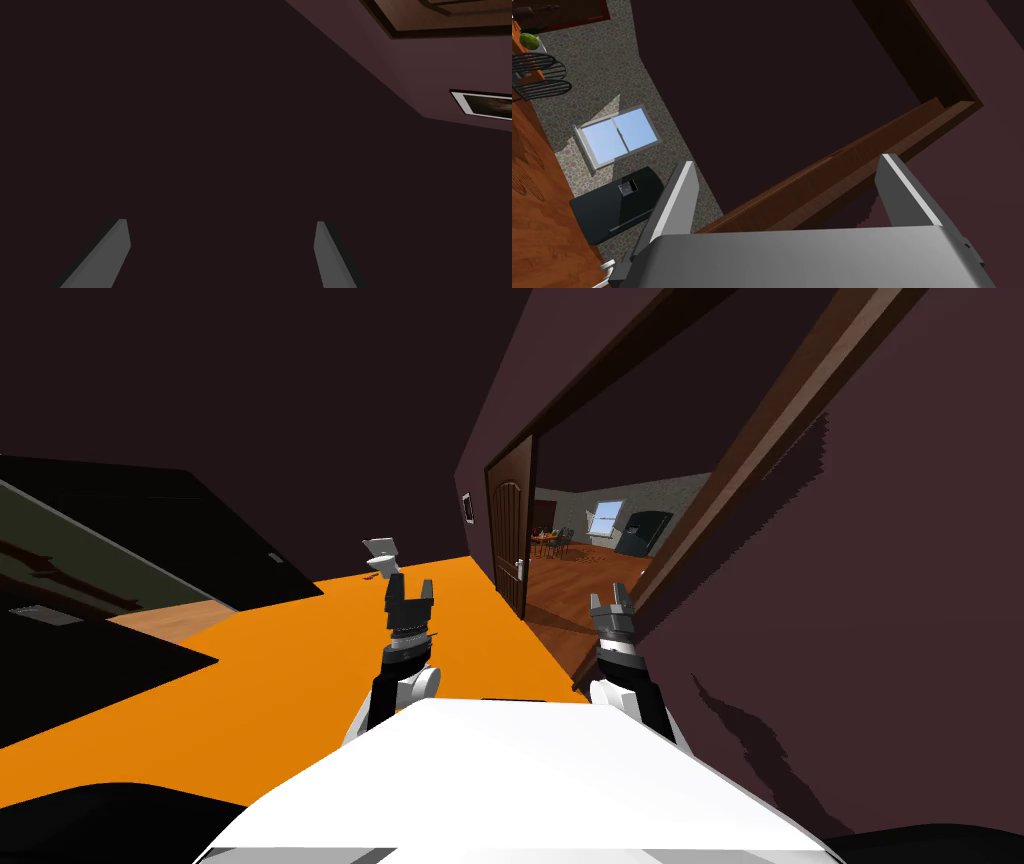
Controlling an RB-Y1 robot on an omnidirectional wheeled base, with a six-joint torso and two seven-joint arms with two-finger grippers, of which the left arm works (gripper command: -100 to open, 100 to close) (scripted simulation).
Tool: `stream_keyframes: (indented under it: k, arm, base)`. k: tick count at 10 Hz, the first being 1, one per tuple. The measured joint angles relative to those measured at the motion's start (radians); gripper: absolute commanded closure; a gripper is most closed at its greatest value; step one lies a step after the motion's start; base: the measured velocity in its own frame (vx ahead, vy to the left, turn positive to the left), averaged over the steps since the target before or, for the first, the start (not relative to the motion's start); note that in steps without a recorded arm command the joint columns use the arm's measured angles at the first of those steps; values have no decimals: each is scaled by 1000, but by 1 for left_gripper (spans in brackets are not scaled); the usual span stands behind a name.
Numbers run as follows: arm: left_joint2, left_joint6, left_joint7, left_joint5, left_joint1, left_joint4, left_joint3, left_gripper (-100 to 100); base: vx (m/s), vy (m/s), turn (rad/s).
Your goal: Push the door open
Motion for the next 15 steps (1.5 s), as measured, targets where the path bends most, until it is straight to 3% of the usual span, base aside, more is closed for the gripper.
stream_keyframes:
  k: [8, 10, 12, 15]
  arm:
    - [26, 10, 33, -4, -100, 167, -30, -100]
    - [30, 0, 41, -6, -128, 225, -39, -100]
    - [37, 12, 51, -5, -154, 257, -42, -100]
    - [45, 11, 66, -6, -193, 330, -54, -100]
  base:
    - [108, 57, -80]
    - [78, 49, -76]
    - [81, 57, -77]
    - [88, 64, -85]
